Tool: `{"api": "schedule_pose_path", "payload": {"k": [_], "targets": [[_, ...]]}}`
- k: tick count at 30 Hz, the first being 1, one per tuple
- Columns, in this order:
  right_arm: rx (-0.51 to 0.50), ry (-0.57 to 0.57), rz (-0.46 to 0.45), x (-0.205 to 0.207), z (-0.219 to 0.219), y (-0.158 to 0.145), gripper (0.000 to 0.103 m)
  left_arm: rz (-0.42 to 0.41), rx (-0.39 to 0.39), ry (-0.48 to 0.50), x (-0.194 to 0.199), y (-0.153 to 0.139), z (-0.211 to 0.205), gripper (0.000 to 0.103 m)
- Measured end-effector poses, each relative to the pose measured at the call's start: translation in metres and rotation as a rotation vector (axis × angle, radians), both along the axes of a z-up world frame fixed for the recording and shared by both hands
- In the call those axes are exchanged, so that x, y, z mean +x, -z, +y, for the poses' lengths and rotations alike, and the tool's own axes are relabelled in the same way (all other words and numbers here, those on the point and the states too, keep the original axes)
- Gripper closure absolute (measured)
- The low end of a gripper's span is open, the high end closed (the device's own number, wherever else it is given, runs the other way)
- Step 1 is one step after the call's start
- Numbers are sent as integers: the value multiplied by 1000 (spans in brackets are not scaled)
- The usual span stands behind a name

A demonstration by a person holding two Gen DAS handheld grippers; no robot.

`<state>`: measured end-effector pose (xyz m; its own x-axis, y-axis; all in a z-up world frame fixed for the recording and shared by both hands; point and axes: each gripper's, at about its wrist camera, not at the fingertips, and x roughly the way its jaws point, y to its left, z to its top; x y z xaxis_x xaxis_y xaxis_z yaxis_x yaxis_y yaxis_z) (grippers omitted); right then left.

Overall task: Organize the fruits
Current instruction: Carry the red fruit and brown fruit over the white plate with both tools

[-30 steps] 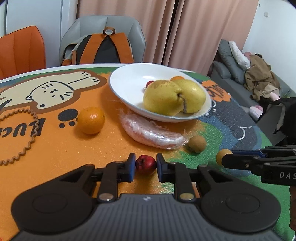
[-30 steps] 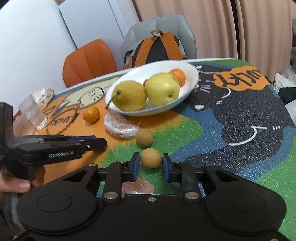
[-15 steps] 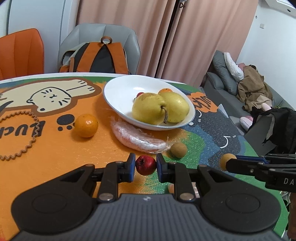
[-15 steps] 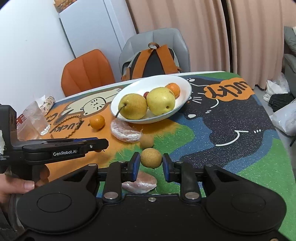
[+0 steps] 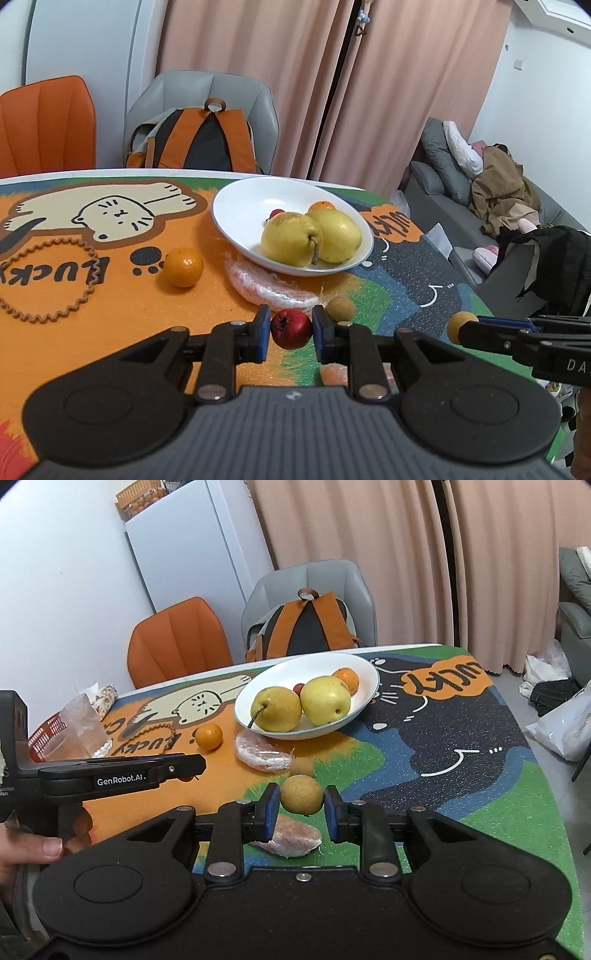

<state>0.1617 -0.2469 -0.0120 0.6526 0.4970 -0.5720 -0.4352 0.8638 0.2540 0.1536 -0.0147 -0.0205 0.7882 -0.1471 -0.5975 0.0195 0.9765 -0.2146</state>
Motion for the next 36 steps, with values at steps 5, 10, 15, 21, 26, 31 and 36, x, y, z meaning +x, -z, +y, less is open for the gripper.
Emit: {"api": "schedule_pose_path", "payload": {"k": [5, 10, 15, 21, 26, 31, 36], "targets": [[7, 9, -21, -6, -6, -6, 78, -18, -4, -6, -6, -8, -3, 81], [23, 11, -32, -9, -9, -10, 78, -21, -16, -8, -8, -14, -6, 81], [35, 0, -32, -4, -6, -8, 78, -31, -8, -13, -6, -20, -5, 81], [49, -18, -24, 16, 2, -4, 78, -37, 2, -34, 8, -26, 5, 81], [58, -26, -28, 35, 6, -4, 78, -36, 9, -45, 29, -29, 12, 81], [64, -30, -26, 58, 9, -2, 78, -30, 11, -50, 51, -26, 16, 81], [66, -36, -17, 81, 14, 2, 78, -16, 7, -49, 70, -20, 20, 81]]}}
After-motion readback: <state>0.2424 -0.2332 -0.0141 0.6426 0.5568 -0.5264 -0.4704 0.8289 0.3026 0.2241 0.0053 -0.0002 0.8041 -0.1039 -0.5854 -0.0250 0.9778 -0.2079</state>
